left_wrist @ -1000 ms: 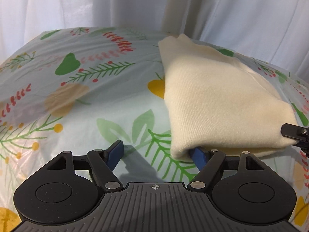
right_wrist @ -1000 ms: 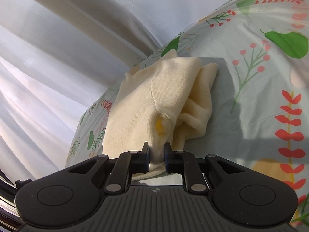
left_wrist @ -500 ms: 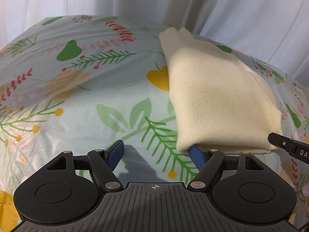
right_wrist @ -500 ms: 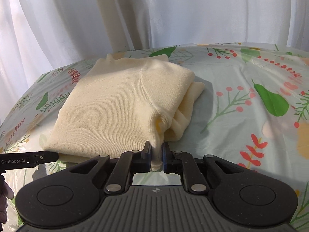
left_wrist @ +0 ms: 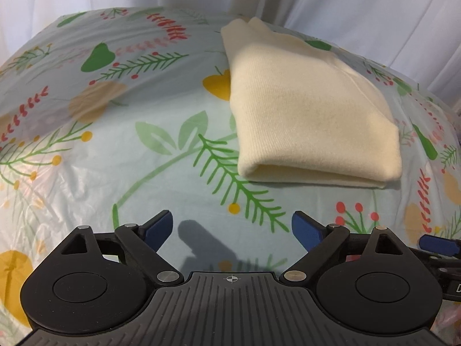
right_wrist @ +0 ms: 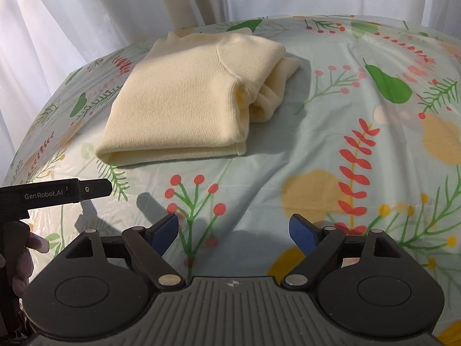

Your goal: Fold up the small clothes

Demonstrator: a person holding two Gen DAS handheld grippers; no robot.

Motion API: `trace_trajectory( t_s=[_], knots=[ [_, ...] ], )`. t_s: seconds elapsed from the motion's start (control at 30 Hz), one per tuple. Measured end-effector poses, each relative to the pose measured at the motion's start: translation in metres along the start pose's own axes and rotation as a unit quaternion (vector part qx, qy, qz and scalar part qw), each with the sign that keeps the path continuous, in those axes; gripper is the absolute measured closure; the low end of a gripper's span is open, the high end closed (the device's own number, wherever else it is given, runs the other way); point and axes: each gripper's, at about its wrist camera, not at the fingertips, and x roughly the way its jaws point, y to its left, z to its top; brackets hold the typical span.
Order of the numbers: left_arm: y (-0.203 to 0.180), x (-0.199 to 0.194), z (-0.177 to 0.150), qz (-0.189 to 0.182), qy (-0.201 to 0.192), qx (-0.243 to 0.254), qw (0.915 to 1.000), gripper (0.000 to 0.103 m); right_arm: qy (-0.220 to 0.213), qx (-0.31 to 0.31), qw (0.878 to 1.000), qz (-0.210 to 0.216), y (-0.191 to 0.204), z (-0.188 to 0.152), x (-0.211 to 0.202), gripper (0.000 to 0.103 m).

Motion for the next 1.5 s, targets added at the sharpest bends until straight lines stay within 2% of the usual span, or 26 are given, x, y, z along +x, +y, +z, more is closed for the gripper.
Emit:
trace_trajectory(
  t_s=[0.1, 0.13, 0.23, 0.4, 0.57, 0.67, 0.97, 1.5],
  knots=[
    [-0.010, -0.004, 0.000, 0.006, 0.002, 0.020, 0.9998, 0.008, -0.017, -0.022, 0.999, -0.021, 0.008, 0.002, -0.010, 0.010],
    [-0.014, -0.006, 0.002, 0.013, 0.000, 0.028, 0.9995, 0.008, -0.029, -0.035, 0.998, -0.035, 0.012, 0.004, -0.014, 0.004],
    [-0.021, -0.011, 0.007, 0.031, -0.007, 0.046, 0.9984, 0.008, -0.056, -0.073, 0.993, -0.070, 0.025, 0.011, -0.023, 0.004],
    [-0.027, -0.020, 0.018, 0.032, -0.016, 0.050, 0.9981, 0.008, -0.040, -0.124, 0.984, -0.124, 0.047, 0.027, -0.022, 0.004],
    [-0.029, -0.025, 0.026, 0.040, -0.020, 0.056, 0.9974, 0.008, 0.006, -0.097, 0.991, -0.091, 0.051, 0.040, -0.014, 0.004],
    [-0.029, -0.024, 0.029, 0.033, -0.015, 0.050, 0.9981, 0.008, 0.020, -0.072, 0.993, -0.093, 0.049, 0.045, -0.009, 0.004],
    [-0.033, -0.015, 0.031, 0.035, 0.007, 0.053, 0.9979, 0.008, 0.018, -0.039, 0.993, -0.107, 0.040, 0.053, -0.008, 0.004],
    [-0.033, -0.011, 0.032, 0.027, 0.020, 0.053, 0.9980, 0.008, 0.022, -0.029, 0.992, -0.122, 0.039, 0.052, -0.006, 0.004]
  ],
)
